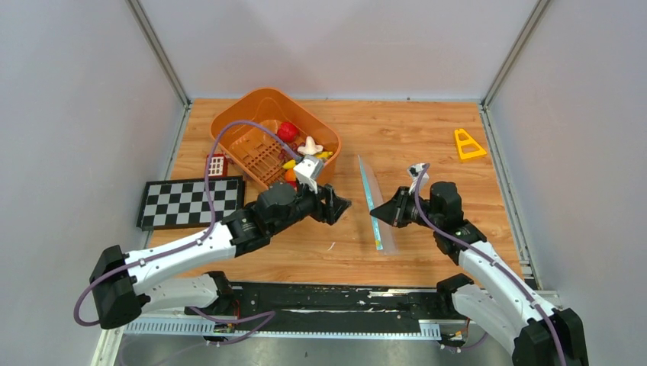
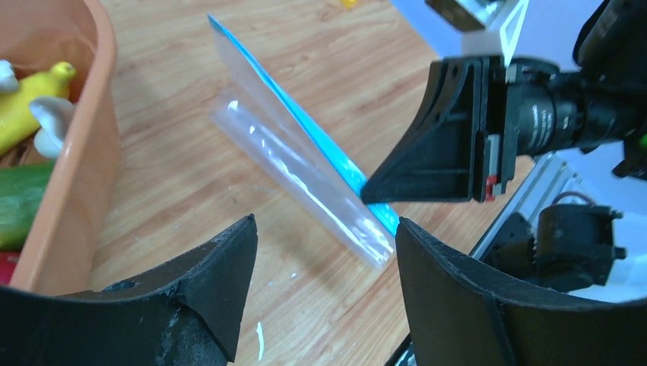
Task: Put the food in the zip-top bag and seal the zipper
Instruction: Pick up the zipper food storage bag at the center of the board.
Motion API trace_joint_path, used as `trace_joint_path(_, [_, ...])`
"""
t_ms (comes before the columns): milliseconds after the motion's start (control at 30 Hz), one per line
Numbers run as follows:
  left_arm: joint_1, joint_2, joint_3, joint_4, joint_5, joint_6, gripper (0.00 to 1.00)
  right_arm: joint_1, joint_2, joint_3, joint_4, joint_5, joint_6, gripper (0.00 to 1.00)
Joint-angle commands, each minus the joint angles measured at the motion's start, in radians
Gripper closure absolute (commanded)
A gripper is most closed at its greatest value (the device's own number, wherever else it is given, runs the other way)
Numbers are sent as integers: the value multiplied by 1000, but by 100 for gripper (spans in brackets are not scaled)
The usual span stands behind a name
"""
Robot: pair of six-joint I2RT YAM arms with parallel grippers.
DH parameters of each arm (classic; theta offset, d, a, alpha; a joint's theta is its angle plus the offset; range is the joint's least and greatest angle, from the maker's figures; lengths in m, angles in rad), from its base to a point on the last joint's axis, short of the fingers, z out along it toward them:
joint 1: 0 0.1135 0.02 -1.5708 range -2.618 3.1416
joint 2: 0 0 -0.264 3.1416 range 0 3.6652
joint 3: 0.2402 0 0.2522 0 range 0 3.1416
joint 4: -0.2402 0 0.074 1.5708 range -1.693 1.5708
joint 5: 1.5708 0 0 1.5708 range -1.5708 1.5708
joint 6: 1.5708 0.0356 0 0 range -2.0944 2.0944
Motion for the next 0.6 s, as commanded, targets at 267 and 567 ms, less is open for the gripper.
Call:
trace_joint_path(267, [124,4,17,138,32,-134,27,2,-102,-12,100,-163,-16,100])
trace_joint_path(567, [132,135,99,155,69,-217,28,2,-113,-25,120,-173,-29,100])
